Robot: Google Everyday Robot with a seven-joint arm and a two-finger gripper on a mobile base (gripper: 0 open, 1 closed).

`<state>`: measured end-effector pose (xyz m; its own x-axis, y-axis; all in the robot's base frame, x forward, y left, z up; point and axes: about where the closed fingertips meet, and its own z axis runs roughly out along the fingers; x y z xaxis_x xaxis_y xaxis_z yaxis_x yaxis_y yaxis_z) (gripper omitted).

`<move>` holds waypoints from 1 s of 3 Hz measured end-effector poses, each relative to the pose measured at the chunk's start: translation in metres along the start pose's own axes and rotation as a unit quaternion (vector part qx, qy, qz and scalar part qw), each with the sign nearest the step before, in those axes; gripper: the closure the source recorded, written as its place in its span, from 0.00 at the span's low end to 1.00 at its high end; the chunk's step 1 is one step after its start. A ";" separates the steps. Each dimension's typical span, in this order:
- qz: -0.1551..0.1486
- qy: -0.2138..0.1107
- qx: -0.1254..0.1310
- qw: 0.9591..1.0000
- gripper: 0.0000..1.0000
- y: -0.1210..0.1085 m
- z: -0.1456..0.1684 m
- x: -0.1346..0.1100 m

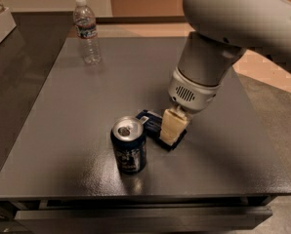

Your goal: Move rxbar blueberry near pepsi can

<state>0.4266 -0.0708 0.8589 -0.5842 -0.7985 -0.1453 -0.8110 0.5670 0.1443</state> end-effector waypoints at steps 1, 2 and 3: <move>-0.011 0.002 -0.002 1.000 0.83 0.011 0.007 0.001; -0.015 0.005 -0.001 1.000 0.60 0.013 0.013 0.003; -0.018 0.005 0.000 1.000 0.36 0.012 0.017 0.003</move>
Offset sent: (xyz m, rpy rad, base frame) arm -0.0153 0.0074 -0.0196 -0.0126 0.0102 0.0408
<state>0.4143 -0.0628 0.8440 -0.5547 -0.8201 -0.1405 -0.8311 0.5382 0.1401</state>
